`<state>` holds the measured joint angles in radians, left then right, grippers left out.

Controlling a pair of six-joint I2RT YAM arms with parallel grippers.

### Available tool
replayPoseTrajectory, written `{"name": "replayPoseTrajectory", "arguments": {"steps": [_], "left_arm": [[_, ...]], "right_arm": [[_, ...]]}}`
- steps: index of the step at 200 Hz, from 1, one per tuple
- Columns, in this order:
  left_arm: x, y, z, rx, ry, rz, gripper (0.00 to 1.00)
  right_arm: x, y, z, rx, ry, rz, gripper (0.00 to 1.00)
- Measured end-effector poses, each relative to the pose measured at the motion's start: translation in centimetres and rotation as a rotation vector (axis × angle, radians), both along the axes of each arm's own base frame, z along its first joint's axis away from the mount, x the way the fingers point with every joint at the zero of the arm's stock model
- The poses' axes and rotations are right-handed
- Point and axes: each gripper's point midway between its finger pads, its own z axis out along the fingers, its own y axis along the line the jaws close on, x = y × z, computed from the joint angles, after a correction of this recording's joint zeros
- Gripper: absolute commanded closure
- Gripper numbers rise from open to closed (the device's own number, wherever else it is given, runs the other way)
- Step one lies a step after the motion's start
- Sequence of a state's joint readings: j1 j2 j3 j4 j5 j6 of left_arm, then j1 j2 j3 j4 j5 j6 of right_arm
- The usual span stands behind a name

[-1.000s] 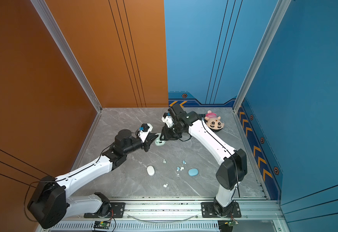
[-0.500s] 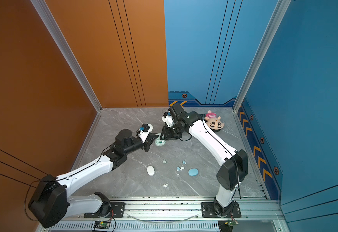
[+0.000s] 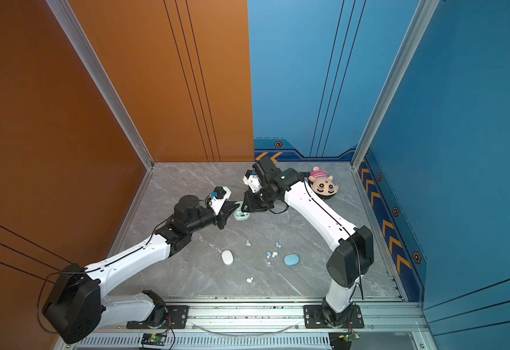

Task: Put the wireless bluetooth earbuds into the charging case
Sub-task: 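Lower the earbud into a slot of the open case with the right gripper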

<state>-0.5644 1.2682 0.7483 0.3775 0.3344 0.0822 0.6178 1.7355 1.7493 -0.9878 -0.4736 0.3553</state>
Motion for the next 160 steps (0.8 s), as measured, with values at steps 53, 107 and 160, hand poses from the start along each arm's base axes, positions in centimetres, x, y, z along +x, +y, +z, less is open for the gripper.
{"name": "replayPoseTrajectory", "arguments": {"steps": [53,107,160], "left_arm": [[-0.02,-0.04,0.11,-0.002,-0.001,-0.003,1.0],[0.06,-0.16,0.71,-0.009,-0.01,-0.007,1.0],[0.02,-0.18,0.82,-0.015,-0.008,-0.007,1.0]], "right_arm": [[0.32,-0.28,-0.19,-0.023,-0.021,-0.007,0.71],[0.35,-0.32,-0.2,-0.026,-0.028,0.0,0.71],[0.21,-0.29,0.6,-0.016,-0.048,0.008,0.62]]}}
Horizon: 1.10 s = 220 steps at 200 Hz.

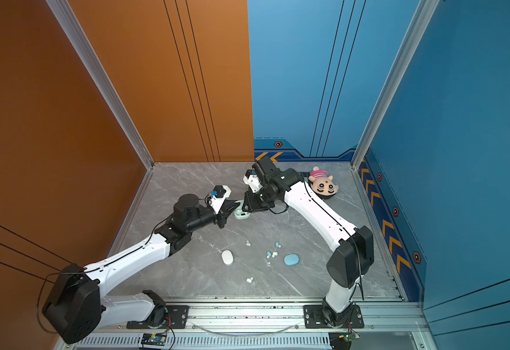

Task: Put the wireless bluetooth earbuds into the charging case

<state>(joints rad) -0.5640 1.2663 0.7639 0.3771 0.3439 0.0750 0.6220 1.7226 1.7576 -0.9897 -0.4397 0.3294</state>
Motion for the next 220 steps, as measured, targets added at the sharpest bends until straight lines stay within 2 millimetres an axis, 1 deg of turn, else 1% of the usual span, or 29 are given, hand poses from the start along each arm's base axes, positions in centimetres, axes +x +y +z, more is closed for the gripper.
{"name": "replayPoseTrajectory", "arguments": {"steps": [9,23,42,51,60,73,89,116,149,161,176,190,205,220], "left_arm": [[0.0,0.0,0.1,-0.004,0.002,0.002,1.0],[0.0,0.3,0.6,-0.015,-0.002,0.01,1.0],[-0.1,1.2,1.5,-0.033,-0.021,0.027,1.0],[-0.3,1.7,1.9,-0.04,-0.031,0.036,1.0],[-0.5,2.4,2.2,-0.049,-0.041,0.049,1.0],[-0.8,3.4,2.5,-0.058,-0.05,0.071,1.0],[-1.2,4.9,2.6,-0.071,-0.057,0.11,1.0],[-1.8,7.0,2.9,-0.088,-0.068,0.166,1.0],[-2.8,8.5,3.1,-0.106,-0.065,0.206,1.0],[-3.1,8.9,2.8,-0.108,-0.056,0.219,1.0],[-3.5,9.4,2.5,-0.106,-0.045,0.233,1.0],[-3.9,9.8,2.4,-0.103,-0.04,0.248,1.0],[-4.1,10.4,2.4,-0.104,-0.042,0.27,1.0],[-4.2,10.8,2.4,-0.105,-0.046,0.287,1.0]], "right_arm": [[0.1,0.0,0.9,0.015,-0.021,0.001,0.59],[-0.2,-0.2,3.0,0.047,-0.066,-0.003,0.55],[-1.3,-1.1,6.6,0.104,-0.142,-0.016,0.54],[-2.0,-1.7,7.8,0.125,-0.174,-0.023,0.53],[-2.7,-2.3,8.6,0.14,-0.193,-0.031,0.53],[-3.6,-3.0,8.7,0.147,-0.191,-0.04,0.52],[-4.3,-3.6,7.0,0.123,-0.149,-0.06,0.52],[-4.6,-4.1,2.6,0.044,-0.048,-0.101,0.51],[-5.0,-3.5,-1.2,-0.056,-0.025,-0.028,0.49],[-4.9,-3.2,-2.7,-0.096,-0.008,-0.006,0.48],[-4.5,-3.0,-4.4,-0.135,0.04,-0.019,0.45],[-3.7,-2.8,-5.8,-0.158,0.096,-0.106,0.43],[-3.1,-2.2,-6.9,-0.117,0.143,-0.241,0.42],[-3.4,-1.4,-8.4,-0.062,0.181,-0.372,0.42]]}}
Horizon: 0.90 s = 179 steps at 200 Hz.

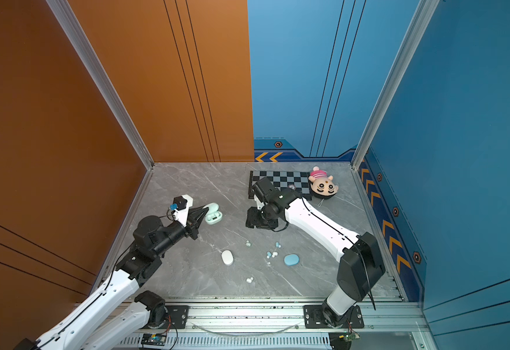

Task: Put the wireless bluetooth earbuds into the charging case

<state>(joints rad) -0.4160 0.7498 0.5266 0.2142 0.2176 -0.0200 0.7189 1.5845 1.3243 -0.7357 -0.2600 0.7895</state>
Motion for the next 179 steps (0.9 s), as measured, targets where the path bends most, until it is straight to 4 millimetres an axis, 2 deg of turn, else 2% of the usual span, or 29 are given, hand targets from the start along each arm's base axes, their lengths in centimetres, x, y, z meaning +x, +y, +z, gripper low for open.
{"name": "replayPoseTrajectory", "arguments": {"steps": [24,46,73,127,179], "left_arm": [[0.0,0.4,-0.4,0.003,0.011,0.016,1.0],[0.0,0.5,-0.9,0.009,0.025,0.022,1.0],[0.0,0.5,-1.1,0.012,0.031,0.023,1.0],[0.1,0.5,-1.3,0.014,0.035,0.023,1.0],[0.3,0.8,-1.6,0.02,0.039,0.034,1.0]], "right_arm": [[-1.2,0.8,-3.0,0.059,0.065,-0.186,0.43],[-1.4,1.0,-6.0,0.11,0.132,-0.375,0.44],[-1.2,1.9,-8.4,0.16,0.194,-0.529,0.47],[-0.2,4.6,-10.6,0.254,0.259,-0.672,0.54],[0.3,4.1,-11.8,0.261,0.275,-0.766,0.53]]}}
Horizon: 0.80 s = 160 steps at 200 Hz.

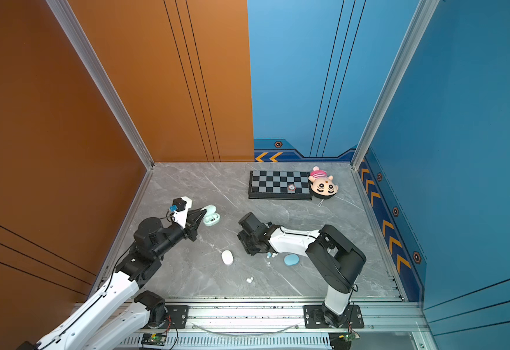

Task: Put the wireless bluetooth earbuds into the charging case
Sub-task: 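Reach the right gripper down and grasp another pale green earbud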

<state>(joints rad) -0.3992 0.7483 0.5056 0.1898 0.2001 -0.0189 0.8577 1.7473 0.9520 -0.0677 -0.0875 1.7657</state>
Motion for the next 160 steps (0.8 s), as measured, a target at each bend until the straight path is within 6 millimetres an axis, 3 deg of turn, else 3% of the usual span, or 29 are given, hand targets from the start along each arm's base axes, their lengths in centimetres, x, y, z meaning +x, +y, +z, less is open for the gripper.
{"name": "replayPoseTrajectory", "arguments": {"steps": [47,160], "left_arm": [[0.3,0.1,-0.4,0.008,0.01,0.006,1.0],[0.5,0.2,-0.7,0.011,0.018,0.011,1.0]], "right_arm": [[-0.1,-1.1,-0.9,-0.037,0.01,-0.041,0.51],[0.7,-2.3,-1.3,-0.07,0.001,-0.037,0.66]]}}
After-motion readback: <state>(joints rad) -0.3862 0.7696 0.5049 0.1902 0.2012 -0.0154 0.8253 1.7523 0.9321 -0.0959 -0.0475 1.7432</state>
